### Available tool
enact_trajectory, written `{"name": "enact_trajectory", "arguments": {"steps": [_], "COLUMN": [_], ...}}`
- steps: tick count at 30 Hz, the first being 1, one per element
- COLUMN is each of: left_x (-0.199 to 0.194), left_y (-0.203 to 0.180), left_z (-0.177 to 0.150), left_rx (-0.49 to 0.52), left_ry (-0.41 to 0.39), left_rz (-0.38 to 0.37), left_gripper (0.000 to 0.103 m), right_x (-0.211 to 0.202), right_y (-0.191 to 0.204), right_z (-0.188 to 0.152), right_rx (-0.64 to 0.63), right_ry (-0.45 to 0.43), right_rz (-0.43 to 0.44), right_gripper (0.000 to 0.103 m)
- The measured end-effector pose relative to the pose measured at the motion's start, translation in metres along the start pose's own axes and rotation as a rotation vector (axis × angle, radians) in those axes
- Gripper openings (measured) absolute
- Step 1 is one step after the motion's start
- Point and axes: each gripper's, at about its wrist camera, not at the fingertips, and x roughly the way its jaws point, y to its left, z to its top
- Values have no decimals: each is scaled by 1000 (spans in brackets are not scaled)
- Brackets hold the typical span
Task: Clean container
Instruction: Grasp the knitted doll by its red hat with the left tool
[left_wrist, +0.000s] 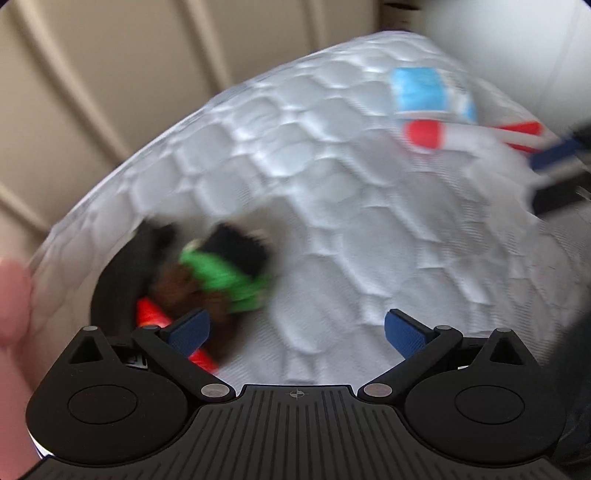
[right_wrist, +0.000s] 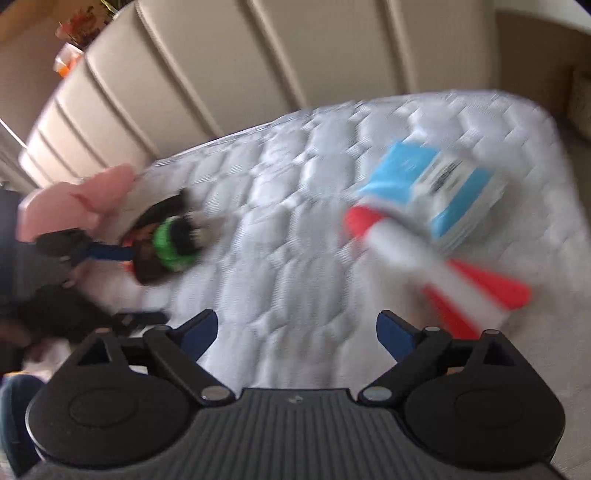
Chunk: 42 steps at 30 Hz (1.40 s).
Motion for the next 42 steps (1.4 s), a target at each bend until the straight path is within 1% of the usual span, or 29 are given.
{"name": "enact_trajectory", "arguments": {"steps": [1, 2, 3, 4, 8, 12, 15, 19, 20, 21, 22, 23, 24, 27, 30, 31, 33, 36, 38, 39, 40, 41, 42], "left_x": [2, 5, 9, 14, 41, 58, 63, 64, 61, 59, 56, 53, 50, 39, 21, 13, 3, 6, 13, 15, 14, 13, 11], "left_y": [9, 16, 21, 23, 10, 4, 11, 18, 20, 21, 22, 23, 25, 29, 26, 22, 11, -7, -17, -20, -26, -31, -35], "left_z": [0, -1, -1, 0, -3, -9, -8, -6, -5, -3, -2, 0, 1, 6, 10, 12, 15, 22, 23, 22, 21, 20, 16], "left_rx": [-10, -12, -2, 28, 248, 395, 380, 344, 329, 305, 281, 251, 223, 140, 46, 24, -13, -125, -232, -270, -290, -299, -309], "left_ry": [5, 11, 14, 8, -12, 3, 15, -8, -23, -35, -46, -48, -52, -66, -114, -134, -149, -94, -76, -79, -97, -111, -128], "left_rz": [0, 1, 10, 35, 215, 332, 320, 318, 303, 278, 253, 239, 216, 148, 34, -12, -76, -123, -152, -162, -155, -140, -123], "left_gripper": [103, 103, 103, 103, 103, 103, 103, 103, 103, 95, 74, 72, 66, 66, 65, 66, 66, 67, 69, 76, 88, 93, 95], "right_x": [0, 1, 1, 2, 4, 6, 10, 12, 13, 13, 14, 14, 15, 17, 16, 16, 16, 16, 14, 10, 2, -7, -18], "right_y": [3, 5, 7, 7, 1, -4, -6, -6, -6, -5, -6, -6, -7, -9, -10, -10, -9, -8, -9, -12, -16, -23, -32], "right_z": [-1, -1, -1, -1, -1, -1, -2, -3, -3, -3, -3, -3, -2, -1, -1, 0, -1, -1, -1, 0, 1, 3, 5], "right_rx": [-15, -37, -48, -54, -11, 11, 22, 21, 21, 21, 22, 23, 25, 36, 45, 45, 40, 33, 34, 42, 57, 90, 133], "right_ry": [2, -1, -1, 1, 17, 26, 41, 45, 45, 46, 47, 48, 50, 53, 49, 48, 50, 52, 40, 17, -23, -74, -128], "right_rz": [-5, -30, -49, -62, -54, -60, -55, -52, -52, -52, -52, -54, -56, -61, -56, -55, -57, -65, -67, -70, -73, -72, -69], "right_gripper": [94, 95, 96, 96, 96, 97, 98, 98, 98, 98, 98, 98, 98, 98, 98, 98, 98, 98, 98, 93, 90, 88, 88]}}
